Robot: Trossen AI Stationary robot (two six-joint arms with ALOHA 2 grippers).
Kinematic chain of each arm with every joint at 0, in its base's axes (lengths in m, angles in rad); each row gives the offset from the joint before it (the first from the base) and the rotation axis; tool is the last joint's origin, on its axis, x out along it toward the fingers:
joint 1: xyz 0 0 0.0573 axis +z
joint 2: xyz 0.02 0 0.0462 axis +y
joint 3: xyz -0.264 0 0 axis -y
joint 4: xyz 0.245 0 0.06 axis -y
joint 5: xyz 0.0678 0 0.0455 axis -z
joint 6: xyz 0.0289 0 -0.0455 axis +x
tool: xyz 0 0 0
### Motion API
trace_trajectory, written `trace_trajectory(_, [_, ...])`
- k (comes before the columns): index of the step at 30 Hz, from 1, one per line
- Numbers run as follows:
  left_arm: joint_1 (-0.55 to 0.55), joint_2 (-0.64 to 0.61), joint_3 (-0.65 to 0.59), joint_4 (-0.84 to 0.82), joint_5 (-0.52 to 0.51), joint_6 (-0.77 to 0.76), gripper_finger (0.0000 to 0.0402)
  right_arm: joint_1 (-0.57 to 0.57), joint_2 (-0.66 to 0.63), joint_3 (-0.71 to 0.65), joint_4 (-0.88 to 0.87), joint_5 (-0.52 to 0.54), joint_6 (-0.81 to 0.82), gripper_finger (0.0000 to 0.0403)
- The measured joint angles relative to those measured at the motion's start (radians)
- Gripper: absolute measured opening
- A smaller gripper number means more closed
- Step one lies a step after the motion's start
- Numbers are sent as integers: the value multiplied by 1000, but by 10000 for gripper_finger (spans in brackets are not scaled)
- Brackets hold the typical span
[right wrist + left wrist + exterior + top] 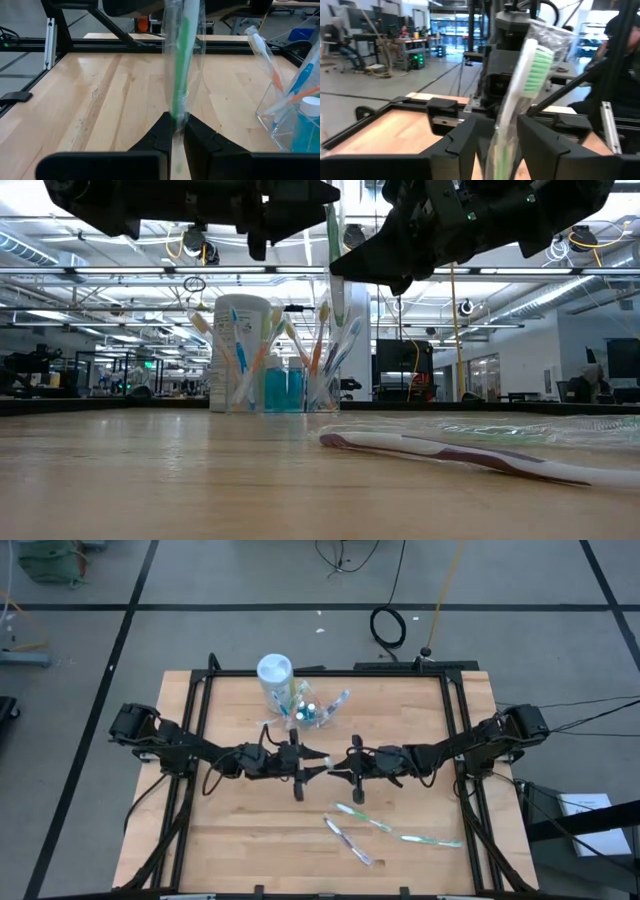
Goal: Pick & Place toothbrushing station
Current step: Put the green toothbrush into the transparent organizer
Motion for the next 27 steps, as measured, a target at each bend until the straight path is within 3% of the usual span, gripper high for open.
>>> trace_trajectory(11, [2, 0, 0, -24, 39, -24, 11, 0, 0, 0, -8, 0, 3, 25])
trace_trajectory(17, [2, 0, 0, -34, 25, -26, 28, 0, 0, 0, -17, -1, 1, 58])
trace_trajectory(21, [2, 0, 0, -64, 14, -13, 11, 0, 0, 0, -39, 2, 0, 81])
trace_trajectory(27, [-5, -9, 0, -95, -114, -14, 17, -1, 0, 0, -68, 14, 2, 106])
